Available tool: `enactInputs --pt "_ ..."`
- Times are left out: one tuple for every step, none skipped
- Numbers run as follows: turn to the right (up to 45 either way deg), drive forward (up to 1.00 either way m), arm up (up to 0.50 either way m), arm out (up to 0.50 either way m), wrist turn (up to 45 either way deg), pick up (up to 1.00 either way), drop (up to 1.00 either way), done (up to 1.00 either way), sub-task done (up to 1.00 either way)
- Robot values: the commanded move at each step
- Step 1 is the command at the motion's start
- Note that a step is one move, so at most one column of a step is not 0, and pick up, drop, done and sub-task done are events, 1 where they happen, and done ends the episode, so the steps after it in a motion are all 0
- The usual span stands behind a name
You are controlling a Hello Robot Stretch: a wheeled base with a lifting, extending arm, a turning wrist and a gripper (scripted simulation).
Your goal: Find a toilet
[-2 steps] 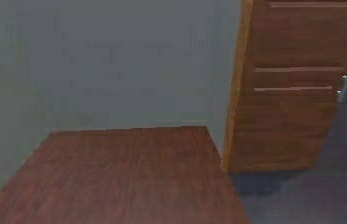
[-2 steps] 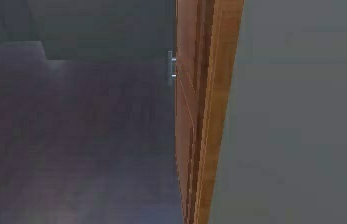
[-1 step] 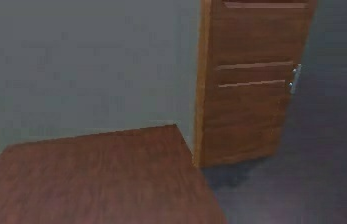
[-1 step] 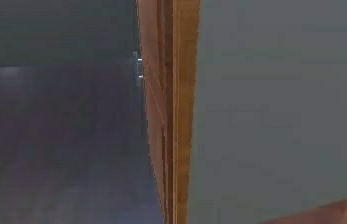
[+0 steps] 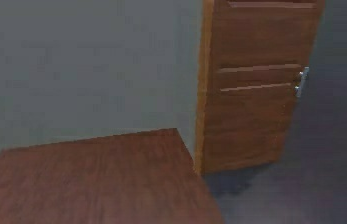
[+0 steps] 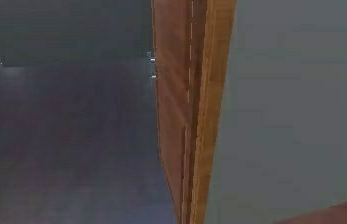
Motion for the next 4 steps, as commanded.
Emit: enactInputs --pt "27.0 0.00 0.00 0.00 0.0 0.00 0.00 0.00 0.00" --pt "3.0 0.00 0.00 0.00 0.0 0.00 0.00 0.00 0.00" --pt "0.0 0.65 0.00 0.00 0.0 0.00 0.00 0.00 0.00" --pt "45.0 0.00 0.00 0.00 0.0 0.00 0.00 0.00 0.00"
